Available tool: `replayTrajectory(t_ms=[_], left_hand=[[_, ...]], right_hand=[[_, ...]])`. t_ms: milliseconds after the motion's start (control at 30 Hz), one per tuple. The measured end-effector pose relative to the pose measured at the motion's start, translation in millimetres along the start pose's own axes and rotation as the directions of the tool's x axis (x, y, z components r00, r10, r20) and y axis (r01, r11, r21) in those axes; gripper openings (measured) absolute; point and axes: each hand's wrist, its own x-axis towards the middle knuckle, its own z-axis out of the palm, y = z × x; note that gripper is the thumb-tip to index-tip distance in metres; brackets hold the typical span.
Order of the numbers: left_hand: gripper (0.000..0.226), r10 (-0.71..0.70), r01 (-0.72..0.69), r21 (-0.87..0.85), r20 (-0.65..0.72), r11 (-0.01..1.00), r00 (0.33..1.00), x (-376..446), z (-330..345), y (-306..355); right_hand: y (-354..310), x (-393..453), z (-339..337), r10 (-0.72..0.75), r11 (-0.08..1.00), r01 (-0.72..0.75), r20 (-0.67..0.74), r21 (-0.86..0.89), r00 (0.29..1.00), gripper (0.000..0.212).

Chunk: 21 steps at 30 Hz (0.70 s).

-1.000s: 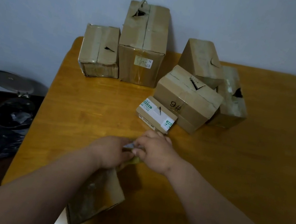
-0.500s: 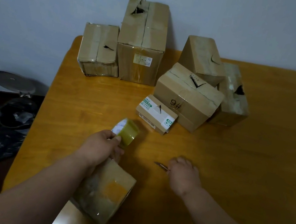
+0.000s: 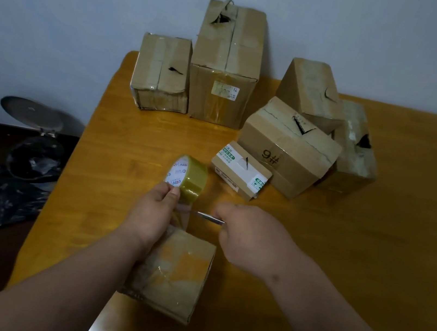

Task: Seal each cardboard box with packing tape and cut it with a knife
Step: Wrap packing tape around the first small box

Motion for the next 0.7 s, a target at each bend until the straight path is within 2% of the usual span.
replayTrajectory(t_ms=[167,467,567,700], left_hand=[[0.027,0.045,-0.045,0.021,-0.003,0.999,0.999,-3.0,-0.9,1.4],[0.025,0.091,-0.092,0.044,0.032,0.995,0.995,-5.6,-1.7,0.4],[0.022,0.092,-0.093,0.041,0.021,0.995,0.996,-4.4,-0.7,-0.5],[0.018,0.022,-0.023,0.011,0.017,1.000,1.000,-1.4,-0.9,-0.4]], right_hand=[[-20.3,6.8,-7.2,-0.069,0.985,0.068,-0.001,-0.157,0.998,0.018],[-42.9,17.6,-10.3,-0.058,0.945,0.094,0.123,-0.312,0.991,0.031],[-42.8,18.6,-6.8,-0.062,0.941,0.102,0.130,-0.322,0.990,0.030],[-34.1,15.6,-5.2,-0.063,0.950,0.098,0.125,-0.295,0.990,0.042]])
